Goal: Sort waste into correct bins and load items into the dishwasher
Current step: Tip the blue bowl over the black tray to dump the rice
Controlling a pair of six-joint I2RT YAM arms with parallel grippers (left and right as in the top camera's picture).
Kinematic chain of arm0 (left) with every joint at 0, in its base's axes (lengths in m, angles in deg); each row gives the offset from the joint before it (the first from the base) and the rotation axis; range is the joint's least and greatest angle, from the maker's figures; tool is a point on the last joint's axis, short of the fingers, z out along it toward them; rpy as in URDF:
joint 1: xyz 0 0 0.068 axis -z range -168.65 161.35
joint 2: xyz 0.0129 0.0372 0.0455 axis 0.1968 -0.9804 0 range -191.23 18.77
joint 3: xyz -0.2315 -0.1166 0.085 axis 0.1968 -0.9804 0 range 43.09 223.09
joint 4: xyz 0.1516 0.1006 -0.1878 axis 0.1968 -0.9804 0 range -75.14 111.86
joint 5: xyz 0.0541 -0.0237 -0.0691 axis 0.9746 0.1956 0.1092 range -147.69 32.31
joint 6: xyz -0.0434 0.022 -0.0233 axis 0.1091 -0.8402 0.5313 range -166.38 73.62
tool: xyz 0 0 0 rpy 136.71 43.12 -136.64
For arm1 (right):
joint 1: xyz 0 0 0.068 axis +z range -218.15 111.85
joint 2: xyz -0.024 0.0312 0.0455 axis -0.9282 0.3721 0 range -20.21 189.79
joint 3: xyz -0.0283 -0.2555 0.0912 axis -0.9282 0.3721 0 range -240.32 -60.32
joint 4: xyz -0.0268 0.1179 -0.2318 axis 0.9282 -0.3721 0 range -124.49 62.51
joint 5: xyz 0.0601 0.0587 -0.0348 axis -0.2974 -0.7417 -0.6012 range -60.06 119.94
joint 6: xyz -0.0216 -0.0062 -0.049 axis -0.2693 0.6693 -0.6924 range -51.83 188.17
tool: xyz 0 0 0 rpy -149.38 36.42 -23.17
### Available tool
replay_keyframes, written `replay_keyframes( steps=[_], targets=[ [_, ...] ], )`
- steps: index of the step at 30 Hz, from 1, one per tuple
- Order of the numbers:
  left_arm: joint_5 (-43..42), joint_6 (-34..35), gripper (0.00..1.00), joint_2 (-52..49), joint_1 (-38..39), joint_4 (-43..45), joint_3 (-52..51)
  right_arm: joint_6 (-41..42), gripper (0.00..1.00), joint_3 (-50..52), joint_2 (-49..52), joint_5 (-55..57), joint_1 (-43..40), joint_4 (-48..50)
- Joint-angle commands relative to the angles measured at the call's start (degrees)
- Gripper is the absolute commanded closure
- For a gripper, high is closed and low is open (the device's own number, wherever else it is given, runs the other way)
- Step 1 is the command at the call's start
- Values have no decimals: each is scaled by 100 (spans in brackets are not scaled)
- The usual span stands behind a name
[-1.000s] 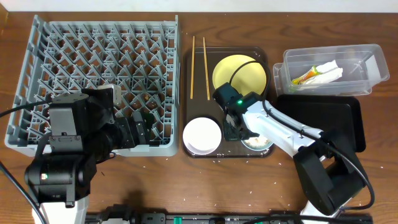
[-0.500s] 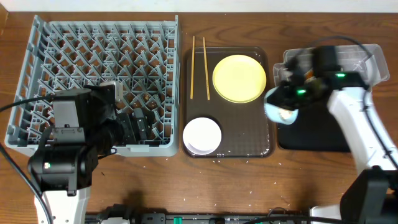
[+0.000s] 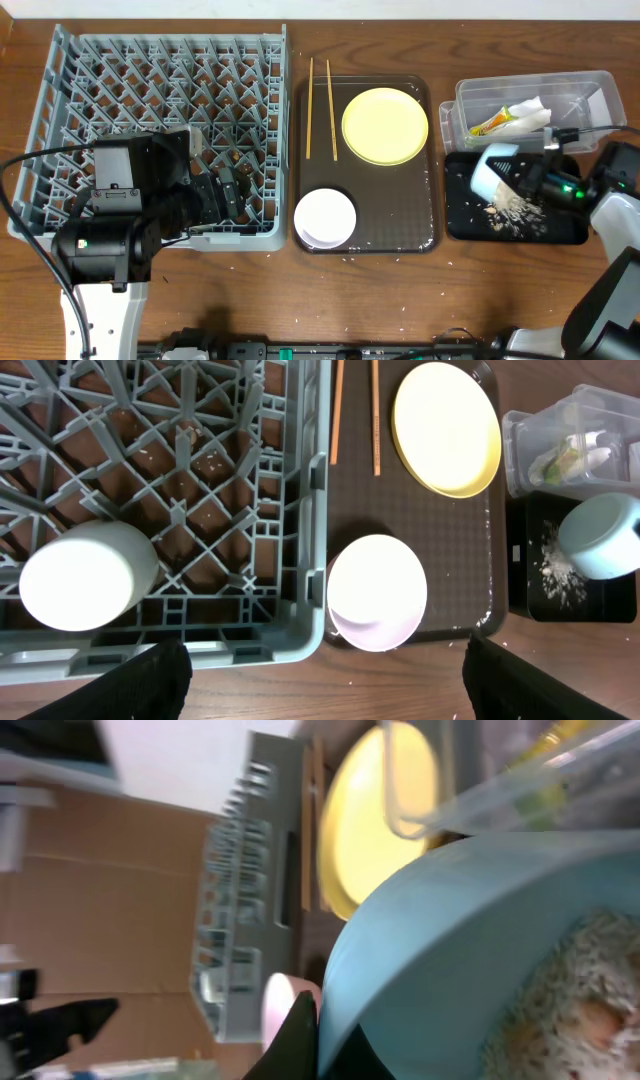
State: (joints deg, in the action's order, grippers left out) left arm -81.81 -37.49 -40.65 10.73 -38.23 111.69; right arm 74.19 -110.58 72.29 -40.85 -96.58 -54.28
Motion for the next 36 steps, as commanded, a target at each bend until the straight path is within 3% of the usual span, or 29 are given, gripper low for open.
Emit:
replay_keyframes(
  steps=[1, 7, 9, 15, 17, 19, 21, 22, 23, 24, 26, 27, 28, 30, 31, 32, 33, 34, 35, 36],
  targets=[
    [-98, -98, 12, -4, 9, -7, 101, -227, 99, 15, -26, -1045, -66, 61],
    [-96, -98, 12, -4, 9, -9, 101, -234, 99, 15, -26, -1128, -66, 55],
    [-98, -98, 12, -4, 9, -9, 101, 651, 99, 22, -26, -57, -66, -92],
    [-98, -98, 12, -4, 9, -11, 101, -546, 99, 28, -26, -1469, -42, -66],
    [-98, -96, 12, -4, 9, -11, 101, -157, 99, 28, -26, -1259, -44, -127],
    [-98, -96, 12, -4, 9, -11, 101, -426, 99, 28, -26, -1685, -39, -122],
    [-98, -96, 12, -4, 9, -11, 101, 343, 99, 28, -26, -575, -44, -151],
    [-98, -96, 12, -4, 9, -11, 101, 278, 99, 31, -26, -667, -39, -221],
    [-98, -94, 13, -4, 7, -11, 101, -487, 99, 31, -26, -1519, 4, -273],
    [-101, -94, 12, -4, 9, -28, 101, -511, 99, 31, -26, -1462, 28, -286],
    [-98, -94, 12, -4, 9, -48, 101, 356, 99, 31, -26, -188, 24, -308],
    [-98, -94, 12, -4, 9, -48, 101, -452, 99, 31, -26, -1064, 37, -289],
    [-98, -94, 12, -4, 9, -57, 101, -717, 99, 31, -26, -1414, 55, -286],
    [-98, -94, 12, -4, 7, -57, 101, 428, 99, 28, -26, -240, 52, -337],
    [-98, -94, 12, -4, 9, -52, 101, 216, 99, 28, -26, -509, 52, -407],
    [-98, -94, 12, -4, 7, -52, 101, -730, 99, 28, -26, -1709, 79, -407],
    [-98, -94, 12, -4, 9, -55, 101, -669, 99, 26, -26, -1716, 81, -402],
    [-98, -94, 12, -4, 9, -52, 101, 243, 99, 22, -26, -483, 68, -382],
    [-98, -94, 12, -4, 9, -52, 101, 144, 99, 24, -26, -511, 70, -446],
    [-98, -94, 12, -4, 7, -61, 101, -953, 99, 24, -26, -1803, 133, -428]
  ],
)
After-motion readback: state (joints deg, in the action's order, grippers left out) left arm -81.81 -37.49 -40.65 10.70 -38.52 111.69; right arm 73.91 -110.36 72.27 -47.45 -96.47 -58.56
